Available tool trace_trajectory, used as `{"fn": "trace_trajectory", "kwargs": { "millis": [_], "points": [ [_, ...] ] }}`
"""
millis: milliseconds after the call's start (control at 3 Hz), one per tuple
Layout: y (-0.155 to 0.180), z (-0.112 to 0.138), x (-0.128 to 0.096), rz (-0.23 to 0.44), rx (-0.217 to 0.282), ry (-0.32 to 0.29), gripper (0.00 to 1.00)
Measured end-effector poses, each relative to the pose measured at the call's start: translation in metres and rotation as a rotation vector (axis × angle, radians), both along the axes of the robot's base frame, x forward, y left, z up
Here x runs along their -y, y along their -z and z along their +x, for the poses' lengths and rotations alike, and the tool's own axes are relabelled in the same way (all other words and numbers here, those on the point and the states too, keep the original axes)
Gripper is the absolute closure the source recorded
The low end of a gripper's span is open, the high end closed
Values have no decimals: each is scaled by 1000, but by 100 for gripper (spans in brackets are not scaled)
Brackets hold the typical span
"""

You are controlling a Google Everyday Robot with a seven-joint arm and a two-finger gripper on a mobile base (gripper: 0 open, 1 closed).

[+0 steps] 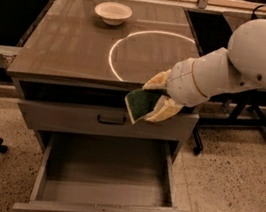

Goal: Pick sponge from middle drawer and place on counter

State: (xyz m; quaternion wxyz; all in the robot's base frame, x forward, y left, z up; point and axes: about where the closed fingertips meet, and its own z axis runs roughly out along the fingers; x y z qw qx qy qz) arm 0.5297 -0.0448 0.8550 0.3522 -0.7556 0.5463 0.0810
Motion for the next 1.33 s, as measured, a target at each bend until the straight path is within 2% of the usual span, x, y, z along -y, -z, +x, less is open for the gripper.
{"fn": "trace_trajectory", "kwargs": {
  "millis": [333,667,1000,1333],
  "points": [
    [0,0,0,0,0,0,100],
    [-10,14,-3,9,11,15,100],
    [-26,40,-5,4,36,36,100],
    [-43,73,-3,1,55,85,100]
  ]
}}
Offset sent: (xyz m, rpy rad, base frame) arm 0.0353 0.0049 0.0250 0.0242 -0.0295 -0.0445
